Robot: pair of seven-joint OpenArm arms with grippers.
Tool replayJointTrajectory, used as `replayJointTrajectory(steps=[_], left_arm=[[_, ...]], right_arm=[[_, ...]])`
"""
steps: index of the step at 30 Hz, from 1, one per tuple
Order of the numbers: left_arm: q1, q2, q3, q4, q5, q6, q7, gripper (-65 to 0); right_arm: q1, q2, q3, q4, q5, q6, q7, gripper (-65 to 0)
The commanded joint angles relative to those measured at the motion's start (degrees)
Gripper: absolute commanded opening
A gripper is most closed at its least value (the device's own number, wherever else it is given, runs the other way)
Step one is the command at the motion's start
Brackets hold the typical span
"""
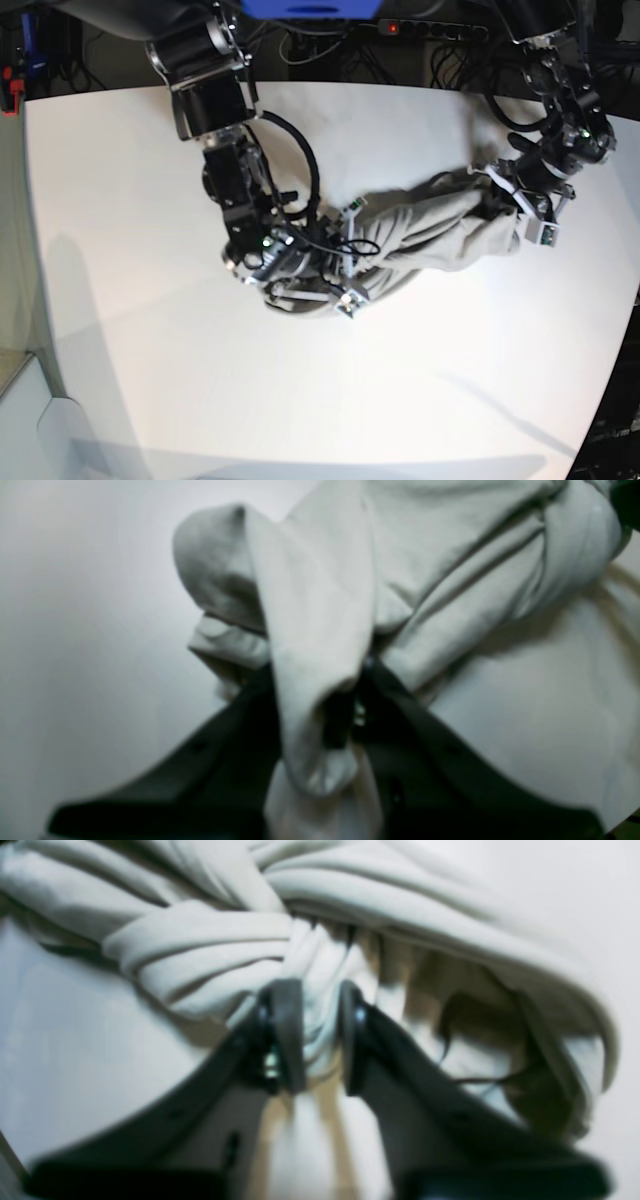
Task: Layout the t-shirt on the table in an organized manner, then fold the t-shirt properly
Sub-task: 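Stretch the twisted shirt between both grippers by pulling them apart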
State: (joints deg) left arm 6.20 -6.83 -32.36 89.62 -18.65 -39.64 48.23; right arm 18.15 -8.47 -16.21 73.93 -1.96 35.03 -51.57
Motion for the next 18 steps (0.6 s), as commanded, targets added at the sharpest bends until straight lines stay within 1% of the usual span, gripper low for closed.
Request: replayJointTrajectory(steps=[1, 2, 4, 8, 14, 18], left_arm=[[-0.6, -0.6, 0.0, 1.1, -1.2, -0.1, -1.1, -64.8], [-0.6, -0.6, 0.0, 1.1, -1.2, -0.1, -1.2, -64.8], [-0.6, -0.6, 0.0, 1.1, -1.2, -0.1, -1.1, -64.8], [-0.6, -0.6, -0.4, 1.1, -1.2, -0.1, -1.1, -64.8], [-0.6, -1.1, -0.6, 1.1, -1.2, -0.1, -1.1, -64.8], [-0.6, -1.2, -0.6, 1.1, -1.2, -0.1, -1.1, -64.8]], right_arm=[[2.0, -0.5, -0.1, -0.4, 0.4, -0.3, 0.5, -62.3], [2.2, -0.5, -0.1, -1.6, 0.4, -0.3, 0.5, -63.7], [2.4, -0.5, 0.3, -2.5, 0.4, -0.3, 0.5, -64.3], [2.2, -0.5, 0.3, 2.2, 0.2, -0.3, 0.4, -64.4], [2.5, 3.0, 0.8, 9.5, 0.0, -0.6, -0.3, -64.4], [3.6, 4.5, 4.8, 10.3, 0.2, -0.6, -1.5, -64.4]])
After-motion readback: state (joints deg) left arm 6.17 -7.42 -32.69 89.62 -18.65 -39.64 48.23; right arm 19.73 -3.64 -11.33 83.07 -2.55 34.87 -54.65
